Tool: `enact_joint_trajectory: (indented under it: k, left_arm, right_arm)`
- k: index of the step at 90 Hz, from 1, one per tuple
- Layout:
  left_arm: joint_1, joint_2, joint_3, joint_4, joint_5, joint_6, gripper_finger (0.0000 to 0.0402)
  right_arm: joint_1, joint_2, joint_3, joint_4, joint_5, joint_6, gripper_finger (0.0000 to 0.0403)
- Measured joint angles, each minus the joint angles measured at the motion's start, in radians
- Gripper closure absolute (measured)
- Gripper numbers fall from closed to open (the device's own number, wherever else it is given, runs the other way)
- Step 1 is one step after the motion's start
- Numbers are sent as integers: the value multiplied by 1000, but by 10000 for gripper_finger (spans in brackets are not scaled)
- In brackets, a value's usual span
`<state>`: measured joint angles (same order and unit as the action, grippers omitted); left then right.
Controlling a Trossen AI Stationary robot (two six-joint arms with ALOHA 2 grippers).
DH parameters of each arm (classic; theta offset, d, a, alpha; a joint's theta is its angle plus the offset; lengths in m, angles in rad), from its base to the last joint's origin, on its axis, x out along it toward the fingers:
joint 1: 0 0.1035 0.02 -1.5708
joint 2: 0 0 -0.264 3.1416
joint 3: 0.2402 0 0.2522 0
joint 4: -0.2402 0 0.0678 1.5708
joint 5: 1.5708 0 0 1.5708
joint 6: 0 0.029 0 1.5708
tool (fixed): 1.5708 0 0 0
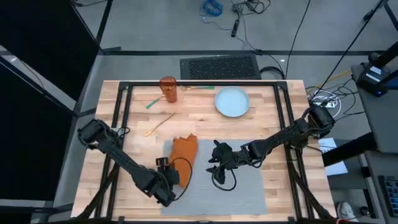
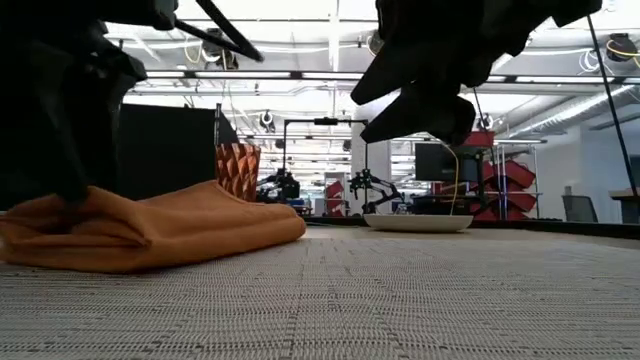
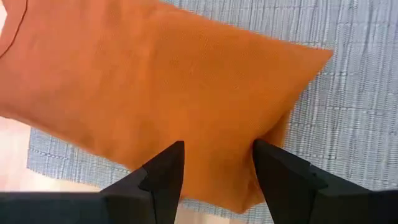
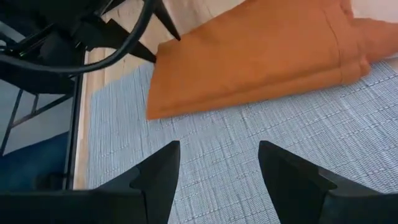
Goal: Set table place
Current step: Fold the orange table napkin
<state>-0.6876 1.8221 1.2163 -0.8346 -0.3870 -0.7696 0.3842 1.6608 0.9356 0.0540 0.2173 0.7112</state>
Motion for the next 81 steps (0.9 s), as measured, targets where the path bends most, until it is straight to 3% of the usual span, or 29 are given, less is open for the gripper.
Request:
enact_joint_trajectory:
  k: [21, 50, 81]
  left_arm:
    - [-2, 0, 0, 128, 54, 56, 226]
    - [-2, 18, 1, 152, 108, 76, 223]
    - [16, 46, 1, 174, 32, -18, 136]
  right_arm:
    - [11, 0, 0, 0, 20, -10, 200]
    - [11, 0, 0, 3, 21, -16, 200]
    - [16, 0, 0, 7, 19, -21, 200]
